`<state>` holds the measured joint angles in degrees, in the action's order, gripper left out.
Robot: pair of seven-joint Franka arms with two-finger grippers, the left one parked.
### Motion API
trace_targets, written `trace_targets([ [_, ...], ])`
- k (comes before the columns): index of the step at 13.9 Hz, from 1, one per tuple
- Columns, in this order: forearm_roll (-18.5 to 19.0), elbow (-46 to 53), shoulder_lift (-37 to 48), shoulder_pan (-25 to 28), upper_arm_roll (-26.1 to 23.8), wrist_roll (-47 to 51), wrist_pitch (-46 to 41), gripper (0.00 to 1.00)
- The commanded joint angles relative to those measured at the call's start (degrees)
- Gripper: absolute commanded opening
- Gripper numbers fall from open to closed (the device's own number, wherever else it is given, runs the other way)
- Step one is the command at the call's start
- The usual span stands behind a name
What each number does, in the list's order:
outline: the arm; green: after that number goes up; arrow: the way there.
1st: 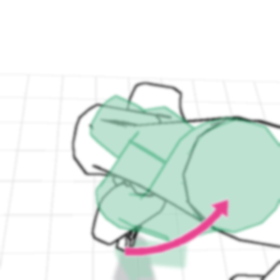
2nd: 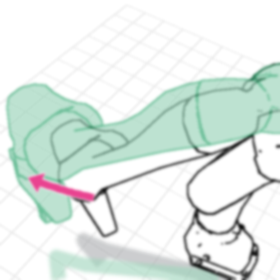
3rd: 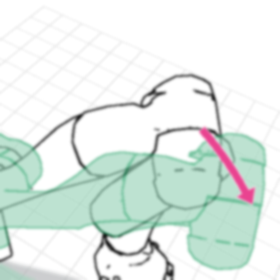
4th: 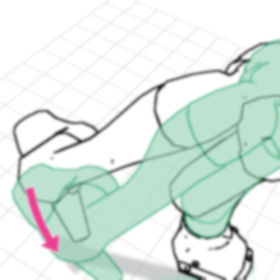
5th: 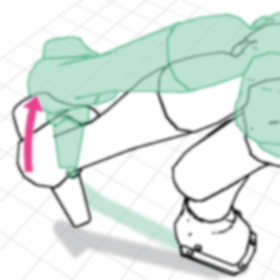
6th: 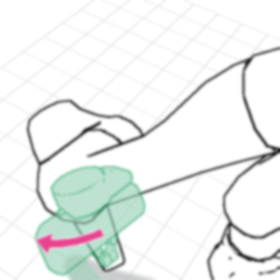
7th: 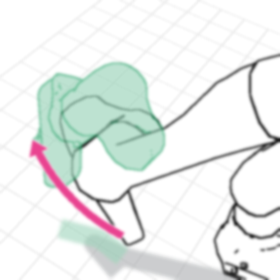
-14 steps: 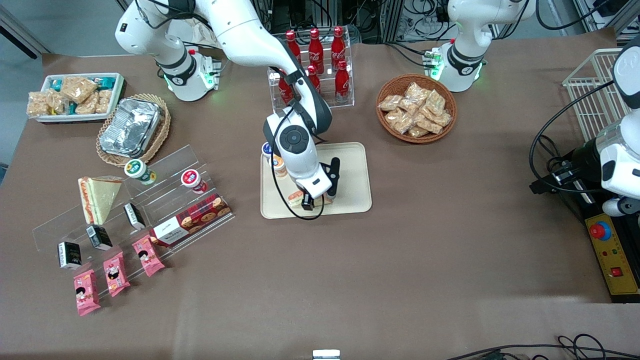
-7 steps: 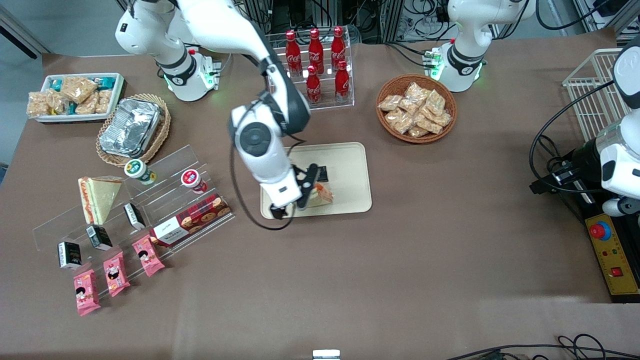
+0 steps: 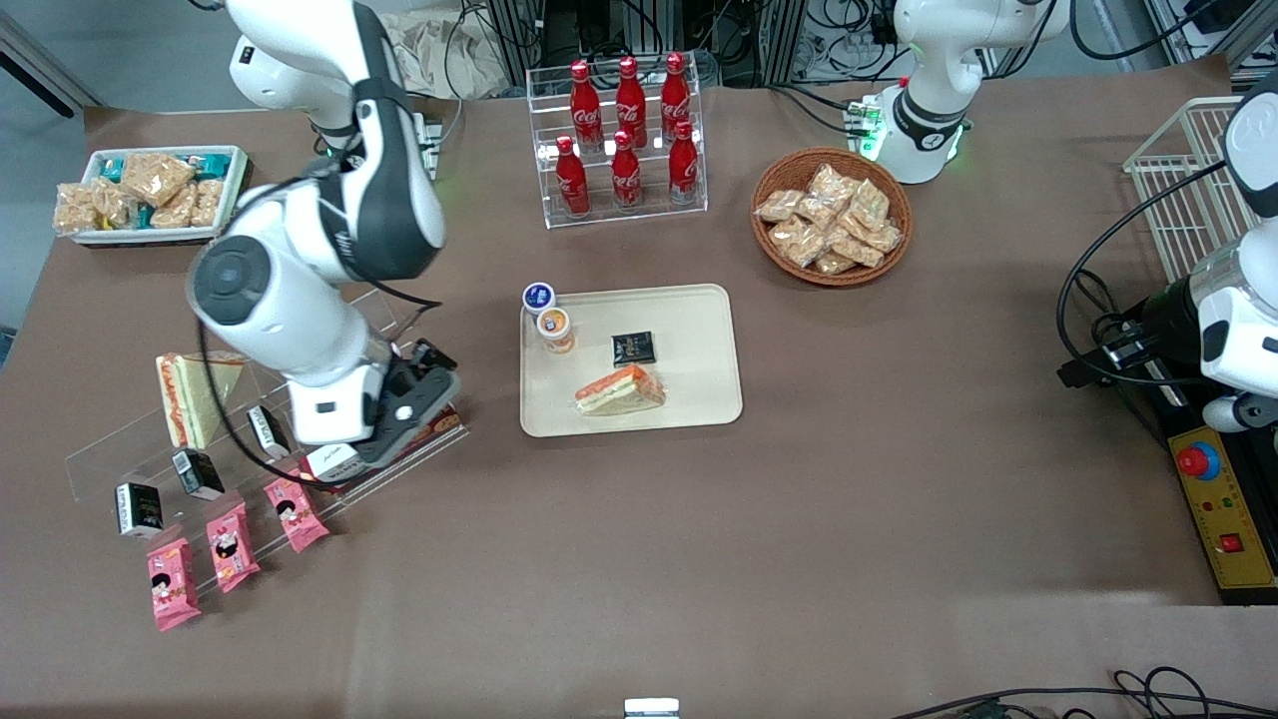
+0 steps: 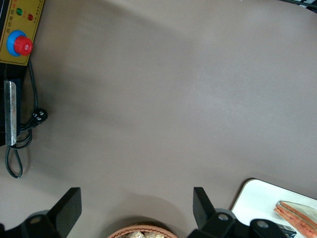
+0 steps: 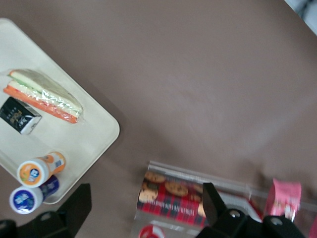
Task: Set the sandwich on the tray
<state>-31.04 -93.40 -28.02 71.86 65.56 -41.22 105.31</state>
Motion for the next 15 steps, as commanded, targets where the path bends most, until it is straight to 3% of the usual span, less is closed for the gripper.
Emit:
trace_targets([
  [1, 3.6, 0.2, 3.0, 2.4, 5.5, 5.8, -4.2, 1.0],
  [9, 4.8, 1.6, 4.7, 2.9, 20.5, 7.6, -10.3, 1.0],
  [15, 4.7, 3.7, 4.6, -9.6, 21.6, 7.0, -10.0, 1.0],
])
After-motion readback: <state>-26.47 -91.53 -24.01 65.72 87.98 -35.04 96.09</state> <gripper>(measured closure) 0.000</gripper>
